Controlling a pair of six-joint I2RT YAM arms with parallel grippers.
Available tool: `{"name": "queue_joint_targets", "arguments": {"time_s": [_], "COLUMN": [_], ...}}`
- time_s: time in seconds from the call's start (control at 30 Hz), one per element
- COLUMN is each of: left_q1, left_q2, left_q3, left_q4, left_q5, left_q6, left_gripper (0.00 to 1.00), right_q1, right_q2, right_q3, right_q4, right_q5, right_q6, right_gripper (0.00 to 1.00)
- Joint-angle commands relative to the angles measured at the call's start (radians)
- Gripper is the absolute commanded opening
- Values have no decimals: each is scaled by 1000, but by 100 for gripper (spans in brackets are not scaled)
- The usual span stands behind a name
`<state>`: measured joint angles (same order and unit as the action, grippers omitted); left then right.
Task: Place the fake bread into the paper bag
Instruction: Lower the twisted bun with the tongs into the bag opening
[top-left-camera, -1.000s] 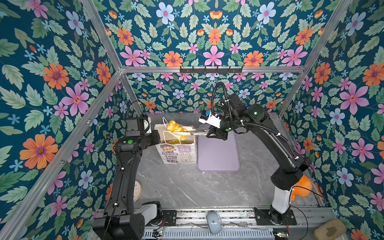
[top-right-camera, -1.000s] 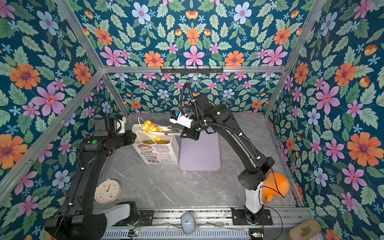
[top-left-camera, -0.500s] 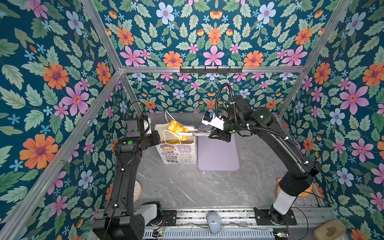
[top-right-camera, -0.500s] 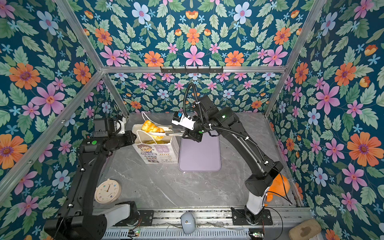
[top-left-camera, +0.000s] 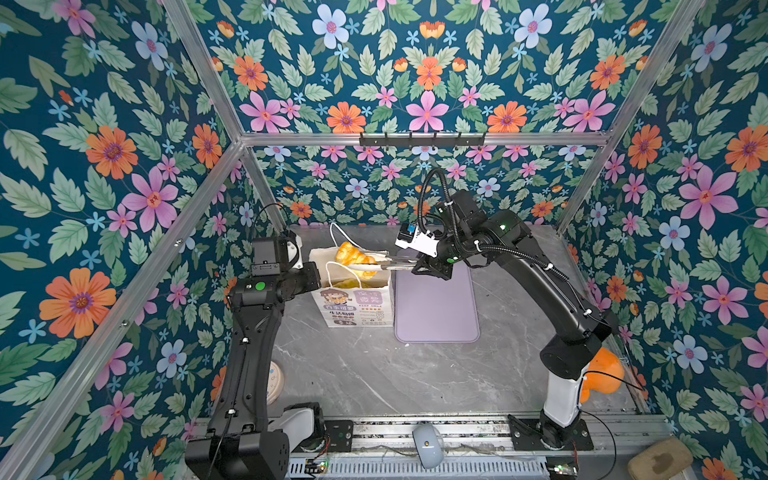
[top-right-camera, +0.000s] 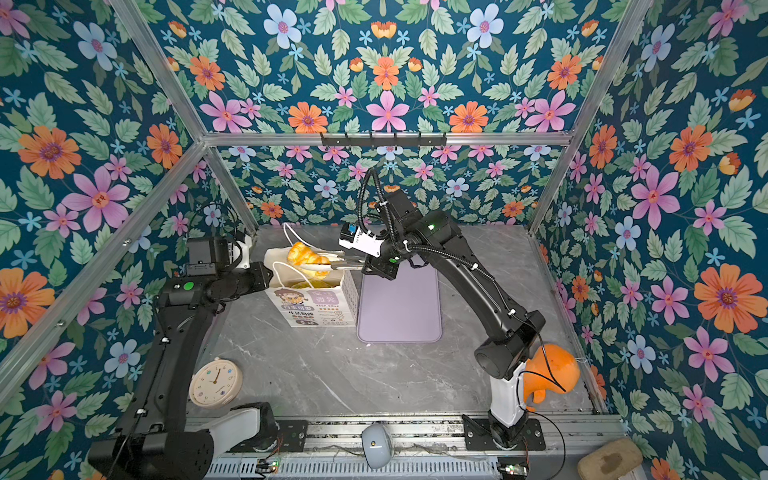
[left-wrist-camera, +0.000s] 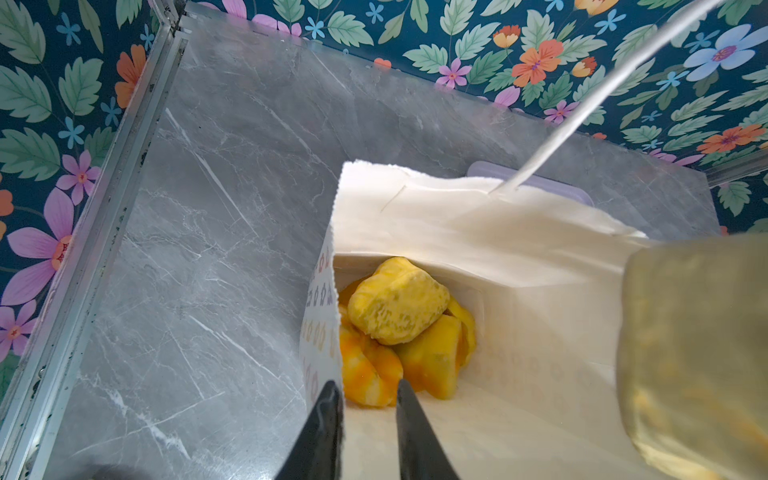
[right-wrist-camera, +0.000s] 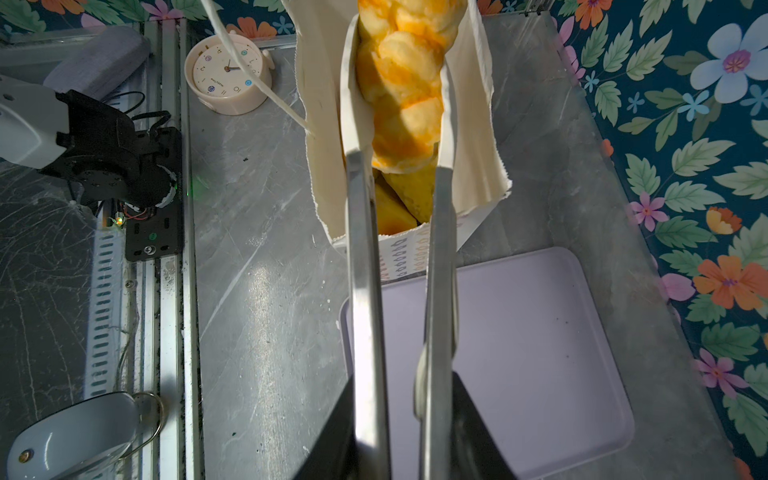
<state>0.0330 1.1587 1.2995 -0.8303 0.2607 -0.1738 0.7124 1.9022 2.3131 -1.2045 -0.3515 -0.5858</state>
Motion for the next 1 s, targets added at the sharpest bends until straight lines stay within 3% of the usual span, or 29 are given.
{"name": "queue_joint_targets", "arguments": {"time_s": [0.0,0.57,0.97], "left_q1": [1,1,1], "left_q2": [1,0,2], "left_q3": [2,-5,-5], "left_q4": [-10,-6,4], "left_q5": [6,12,22], "left_q6": [4,0,-10], "left_gripper": [27,27,27], "right_q1": [1,2,28], "right_q2": [10,81,130], "right_q3": [23,88,139], "right_q4": [-9,-63,-83], "right_q5": [-16,-25,40], "right_q6": [-12,-14,-17], "right_gripper": [20,23,30]}}
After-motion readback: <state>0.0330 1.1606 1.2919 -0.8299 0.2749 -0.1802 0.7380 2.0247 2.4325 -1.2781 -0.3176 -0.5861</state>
